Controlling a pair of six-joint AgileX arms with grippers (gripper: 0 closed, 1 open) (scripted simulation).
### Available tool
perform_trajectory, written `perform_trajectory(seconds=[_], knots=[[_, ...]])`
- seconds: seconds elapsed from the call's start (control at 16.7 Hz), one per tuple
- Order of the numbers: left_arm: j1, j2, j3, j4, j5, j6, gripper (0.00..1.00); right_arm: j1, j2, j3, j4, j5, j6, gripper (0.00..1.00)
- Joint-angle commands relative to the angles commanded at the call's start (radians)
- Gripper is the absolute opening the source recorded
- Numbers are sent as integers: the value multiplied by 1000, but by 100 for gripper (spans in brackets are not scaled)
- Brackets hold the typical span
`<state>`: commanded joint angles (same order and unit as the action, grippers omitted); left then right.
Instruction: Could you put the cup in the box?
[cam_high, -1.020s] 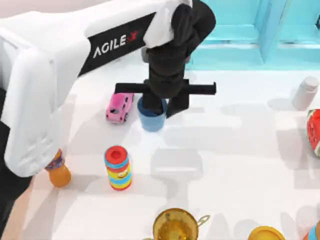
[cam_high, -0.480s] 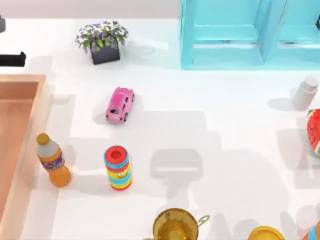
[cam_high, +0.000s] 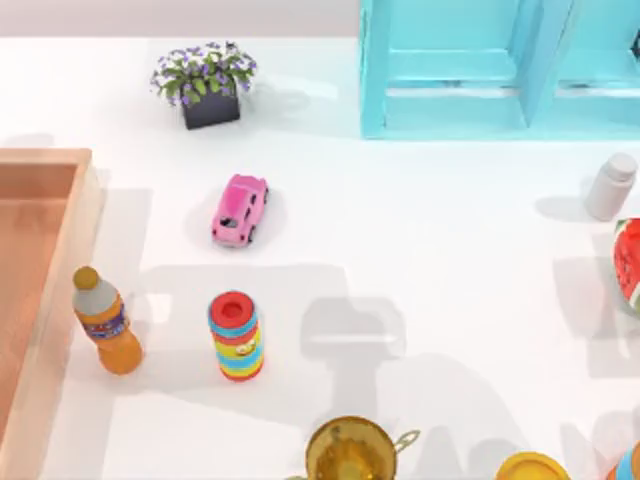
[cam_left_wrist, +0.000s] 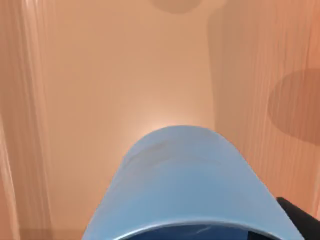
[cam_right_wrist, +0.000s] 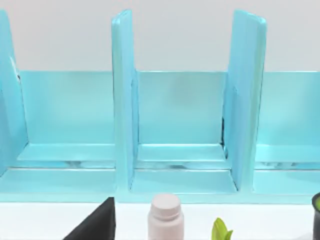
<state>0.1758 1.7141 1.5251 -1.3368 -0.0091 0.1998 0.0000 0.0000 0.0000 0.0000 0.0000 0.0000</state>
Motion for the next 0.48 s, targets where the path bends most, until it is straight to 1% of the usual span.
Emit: perform_trajectory(seconds=[0.18,0.48], knots=[[-1,7,-14,19,-2,4,0,0,0,0,0,0,0,100],[21,23,-154,183,2,23,0,0,0,0,0,0,0,100]])
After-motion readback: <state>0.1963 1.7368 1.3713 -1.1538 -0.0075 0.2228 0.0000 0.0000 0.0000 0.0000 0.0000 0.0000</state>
